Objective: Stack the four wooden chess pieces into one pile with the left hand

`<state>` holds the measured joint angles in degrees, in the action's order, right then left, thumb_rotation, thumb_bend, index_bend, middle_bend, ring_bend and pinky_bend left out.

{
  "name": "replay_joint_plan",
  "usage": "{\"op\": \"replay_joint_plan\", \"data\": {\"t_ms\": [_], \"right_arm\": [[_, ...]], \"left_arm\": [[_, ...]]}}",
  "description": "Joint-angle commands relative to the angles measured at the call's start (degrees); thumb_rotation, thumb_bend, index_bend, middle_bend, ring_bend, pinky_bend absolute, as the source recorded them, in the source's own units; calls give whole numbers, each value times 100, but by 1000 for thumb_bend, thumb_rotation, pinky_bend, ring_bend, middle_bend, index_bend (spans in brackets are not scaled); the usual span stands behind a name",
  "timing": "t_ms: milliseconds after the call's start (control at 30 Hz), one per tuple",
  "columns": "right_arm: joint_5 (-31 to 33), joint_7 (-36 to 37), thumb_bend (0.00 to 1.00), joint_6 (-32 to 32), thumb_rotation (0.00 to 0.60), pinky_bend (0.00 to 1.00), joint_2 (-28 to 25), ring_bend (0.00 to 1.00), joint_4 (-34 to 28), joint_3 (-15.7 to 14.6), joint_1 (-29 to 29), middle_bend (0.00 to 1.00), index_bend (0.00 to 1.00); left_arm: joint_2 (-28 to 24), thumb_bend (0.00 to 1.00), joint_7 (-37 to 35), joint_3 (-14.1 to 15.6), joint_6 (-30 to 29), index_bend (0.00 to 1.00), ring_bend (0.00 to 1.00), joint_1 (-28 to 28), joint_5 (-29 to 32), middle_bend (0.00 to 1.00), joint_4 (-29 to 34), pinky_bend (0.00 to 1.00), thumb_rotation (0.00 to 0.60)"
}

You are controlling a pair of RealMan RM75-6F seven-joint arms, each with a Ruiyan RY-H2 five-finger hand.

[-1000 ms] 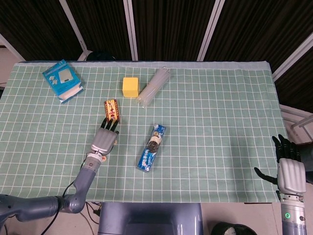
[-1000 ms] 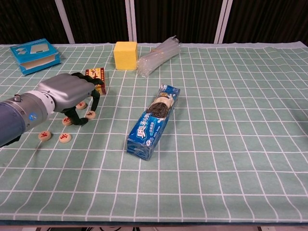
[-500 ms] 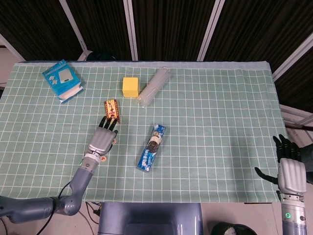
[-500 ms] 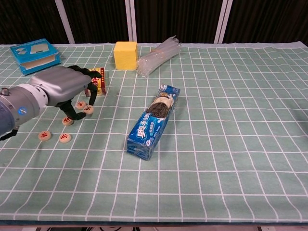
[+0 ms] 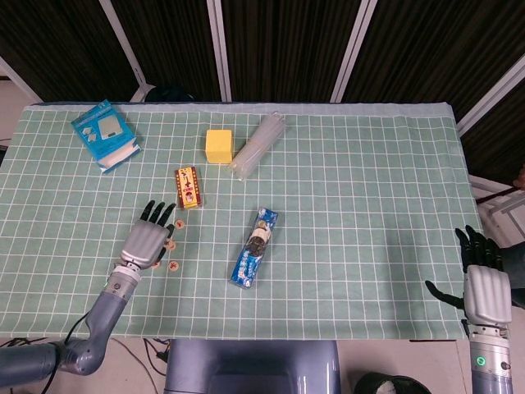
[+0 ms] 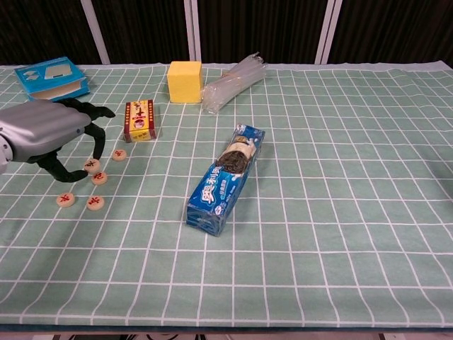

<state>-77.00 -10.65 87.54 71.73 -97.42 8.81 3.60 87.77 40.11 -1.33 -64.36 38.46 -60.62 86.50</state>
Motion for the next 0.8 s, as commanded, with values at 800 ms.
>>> {"op": "replay_joint_plan", "data": {"t_ms": [800], "right_arm": [[58, 43, 233, -16, 600, 0, -13, 0, 10, 20, -5, 11, 0]], "left_arm": [[321, 314, 381, -127, 152, 466, 0, 31, 158, 24, -248, 0, 600]]}}
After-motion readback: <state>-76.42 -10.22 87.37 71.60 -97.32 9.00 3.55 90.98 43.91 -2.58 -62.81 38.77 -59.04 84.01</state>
